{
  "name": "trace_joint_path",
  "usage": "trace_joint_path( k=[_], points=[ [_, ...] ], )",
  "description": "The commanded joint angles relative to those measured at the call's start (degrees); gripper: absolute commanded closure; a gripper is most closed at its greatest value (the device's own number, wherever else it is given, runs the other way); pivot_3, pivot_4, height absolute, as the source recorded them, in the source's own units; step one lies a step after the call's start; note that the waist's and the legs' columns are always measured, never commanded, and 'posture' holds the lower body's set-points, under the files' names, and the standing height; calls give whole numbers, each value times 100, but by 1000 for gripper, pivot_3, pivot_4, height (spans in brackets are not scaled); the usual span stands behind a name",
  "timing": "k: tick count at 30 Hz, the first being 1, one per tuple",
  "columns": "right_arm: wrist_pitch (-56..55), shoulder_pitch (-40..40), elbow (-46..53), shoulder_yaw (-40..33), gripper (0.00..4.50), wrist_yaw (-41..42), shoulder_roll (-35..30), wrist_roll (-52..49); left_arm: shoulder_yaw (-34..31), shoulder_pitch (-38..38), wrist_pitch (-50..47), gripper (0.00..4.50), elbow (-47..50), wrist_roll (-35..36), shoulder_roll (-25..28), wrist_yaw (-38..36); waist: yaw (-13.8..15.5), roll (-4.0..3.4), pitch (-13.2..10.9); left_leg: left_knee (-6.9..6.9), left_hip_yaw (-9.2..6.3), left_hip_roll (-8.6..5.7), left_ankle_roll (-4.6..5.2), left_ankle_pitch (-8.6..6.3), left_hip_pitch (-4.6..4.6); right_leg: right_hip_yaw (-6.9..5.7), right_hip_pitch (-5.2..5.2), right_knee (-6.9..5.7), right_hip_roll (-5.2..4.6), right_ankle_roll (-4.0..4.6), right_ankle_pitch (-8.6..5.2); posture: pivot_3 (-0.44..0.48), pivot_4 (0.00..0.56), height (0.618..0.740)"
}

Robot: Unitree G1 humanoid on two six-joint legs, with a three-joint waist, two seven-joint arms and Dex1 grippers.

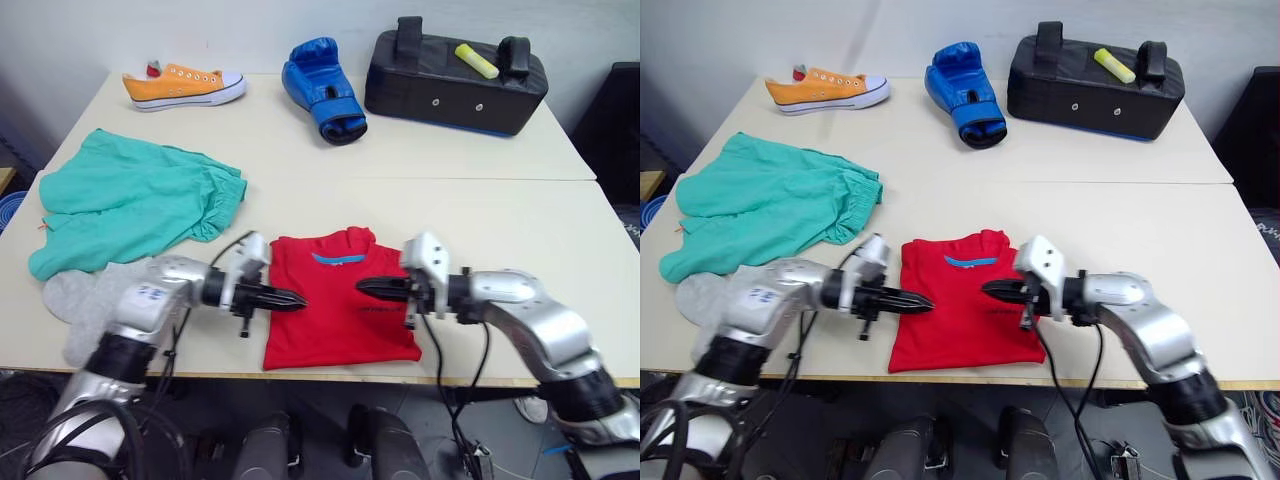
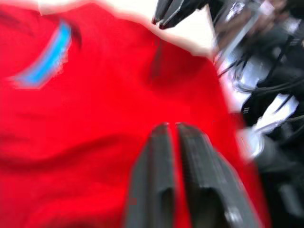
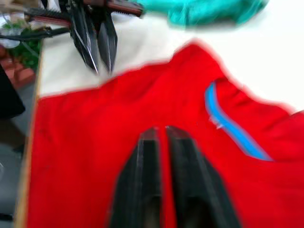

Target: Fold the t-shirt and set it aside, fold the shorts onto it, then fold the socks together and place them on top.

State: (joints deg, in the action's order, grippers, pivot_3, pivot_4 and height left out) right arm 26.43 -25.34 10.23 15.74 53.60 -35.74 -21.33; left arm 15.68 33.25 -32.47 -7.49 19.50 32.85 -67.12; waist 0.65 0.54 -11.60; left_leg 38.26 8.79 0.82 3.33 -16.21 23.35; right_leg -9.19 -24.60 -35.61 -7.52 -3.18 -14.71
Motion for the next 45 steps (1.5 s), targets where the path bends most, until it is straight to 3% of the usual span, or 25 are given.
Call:
trace_joint_path(
  k=[1, 7, 12, 15, 22, 26, 35, 41, 45],
  points=[
    [-893, -301, -564, 561, 4500, 159, 24, 984, 131, 332, 337, 4474, -412, -595, -135, 455, -30, 0, 0, 3, 2, 0, 2, 0, 1, 1, 0, 1, 0, -4, 2, 0, 150, 740],
    [-1700, -1047, -2168, 505, 4500, -238, 317, 1800, 119, 268, 705, 4474, -852, -887, -105, 479, -103, 1, 1, 5, 8, 1, 3, 2, -22, 11, 11, 5, -8, -6, 3, 0, 150, 740],
    [-2090, -1971, -3758, 211, 4500, -805, 580, 2151, 82, -23, 784, 4474, -668, -874, 13, 407, -148, 5, 4, 2, -1, 3, -18, 14, -32, 11, 10, -11, -14, 4, 4, 0, 150, 740],
    [-2309, -2128, -3960, 59, 4500, -673, 631, 2103, -34, -88, 787, 4474, -601, -835, 16, 441, -166, 5, 5, 1, -9, 5, -24, 18, -32, 7, 10, -16, -13, 15, -2, 0, 150, 740],
    [-891, -1204, -1180, -784, 4500, 232, 365, 458, -835, 238, -62, 4474, -30, 146, -115, 294, -214, 3, 3, -5, -18, 7, -20, 24, -16, 0, 4, -32, -7, 15, -2, 0, 150, 740],
    [-382, -59, 291, -678, 4500, 281, -100, 406, -635, 401, 40, 4474, -187, -127, -90, 299, -145, 4, 4, -6, -30, 5, -18, 22, -14, -3, 11, -18, -8, 13, -2, 0, 150, 740],
    [-589, 1340, 566, -383, 4500, -121, -440, 1216, -575, 990, 1755, 4474, -2373, -1080, -501, 961, -55, 7, 4, -5, -21, 4, -17, 9, -15, -1, 6, 3, -11, 11, -1, 0, 150, 740],
    [-325, 2462, 1575, -1018, 4500, 432, -1258, 587, -851, 1798, 2656, 4474, -4115, -1338, -325, 1197, 27, 22, 13, -3, -23, 4, -7, 2, -18, -4, 11, 8, -13, 10, -1, 0, 150, 740],
    [-140, 2921, 1946, -1593, 4500, 414, -1409, 136, -1095, 2196, 2716, 4474, -4446, -1164, -164, 761, 30, 36, 17, -4, -23, 6, -1, -4, -19, -7, 12, 12, -12, 8, 0, 0, 150, 740]
  ],
)
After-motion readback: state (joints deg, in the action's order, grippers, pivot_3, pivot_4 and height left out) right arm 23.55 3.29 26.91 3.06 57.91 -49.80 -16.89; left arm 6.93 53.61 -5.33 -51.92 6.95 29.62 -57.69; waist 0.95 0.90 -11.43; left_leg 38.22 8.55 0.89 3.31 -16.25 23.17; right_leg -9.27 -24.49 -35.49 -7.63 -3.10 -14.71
